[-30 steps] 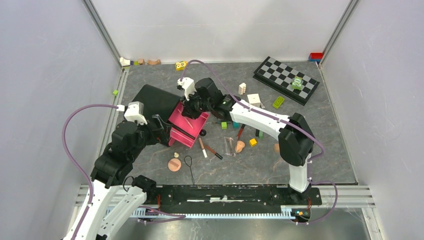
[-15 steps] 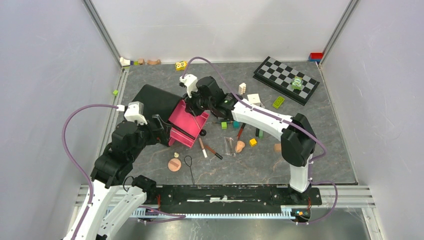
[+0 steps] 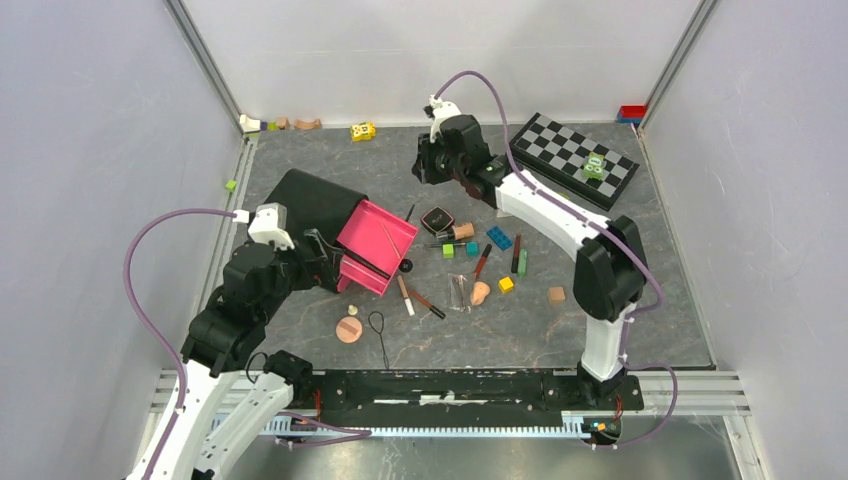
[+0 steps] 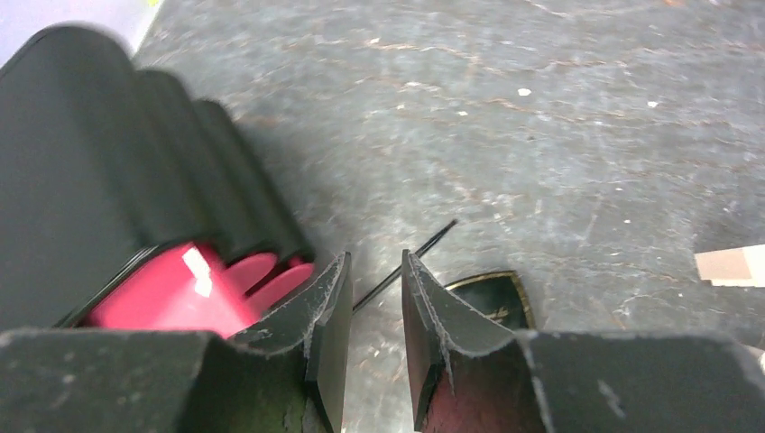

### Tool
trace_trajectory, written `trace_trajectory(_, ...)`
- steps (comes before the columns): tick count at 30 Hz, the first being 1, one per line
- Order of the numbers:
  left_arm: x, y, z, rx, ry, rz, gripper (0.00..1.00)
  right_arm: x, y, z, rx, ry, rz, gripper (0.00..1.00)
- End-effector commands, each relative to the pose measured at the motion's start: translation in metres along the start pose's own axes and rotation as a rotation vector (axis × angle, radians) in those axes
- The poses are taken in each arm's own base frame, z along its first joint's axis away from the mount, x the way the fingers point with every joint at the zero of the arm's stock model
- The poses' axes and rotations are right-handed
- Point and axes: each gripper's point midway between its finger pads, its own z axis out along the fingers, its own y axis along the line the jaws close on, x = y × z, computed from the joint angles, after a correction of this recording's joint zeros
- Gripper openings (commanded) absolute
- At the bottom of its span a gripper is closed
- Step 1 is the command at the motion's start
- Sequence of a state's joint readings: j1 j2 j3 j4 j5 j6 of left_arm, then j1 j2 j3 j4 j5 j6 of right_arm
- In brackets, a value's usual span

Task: Organize the makeup
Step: Pick up the makeup brush from the center of the board.

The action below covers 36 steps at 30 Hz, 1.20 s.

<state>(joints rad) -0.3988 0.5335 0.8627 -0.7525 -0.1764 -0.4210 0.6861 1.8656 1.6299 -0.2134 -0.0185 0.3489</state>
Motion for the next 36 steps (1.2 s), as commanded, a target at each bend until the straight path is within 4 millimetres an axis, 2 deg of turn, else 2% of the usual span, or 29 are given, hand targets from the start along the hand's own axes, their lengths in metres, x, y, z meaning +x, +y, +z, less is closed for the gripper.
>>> trace_trajectory(1, -0.011, -0.005, -0.001, 0.026, -0.049, 0.006, 1.00, 0.026, -0.017, 0.036, 0.006, 0.100, 0.132, 0.32)
trace_trajectory(5, -0.011, -0.005, -0.001, 0.026, -0.046, 0.008, 1.00, 0.050, -0.017, 0.060, -0.017, 0.151, 0.163, 0.33)
trace_trajectory(6, -0.011, -0.004, -0.001, 0.026, -0.046, 0.008, 1.00, 0.062, -0.018, 0.071, -0.023, 0.171, 0.187, 0.33)
trace_trajectory(12, -0.011, -0.005, -0.001, 0.026, -0.048, 0.008, 1.00, 0.083, -0.005, 0.091, -0.125, 0.187, 0.231, 0.31)
trace_trajectory(17, -0.010, -0.004, 0.001, 0.022, -0.041, 0.009, 1.00, 0.097, 0.009, 0.100, -0.219, 0.200, 0.285, 0.25)
trace_trajectory(24, -0.009, -0.004, 0.001, 0.022, -0.037, 0.010, 1.00, 0.129, 0.001, 0.108, -0.182, 0.256, 0.339, 0.18)
trace_trajectory(36, -0.009, -0.005, 0.002, 0.022, -0.032, 0.011, 1.00, 0.166, 0.009, 0.119, -0.165, 0.332, 0.319, 0.17)
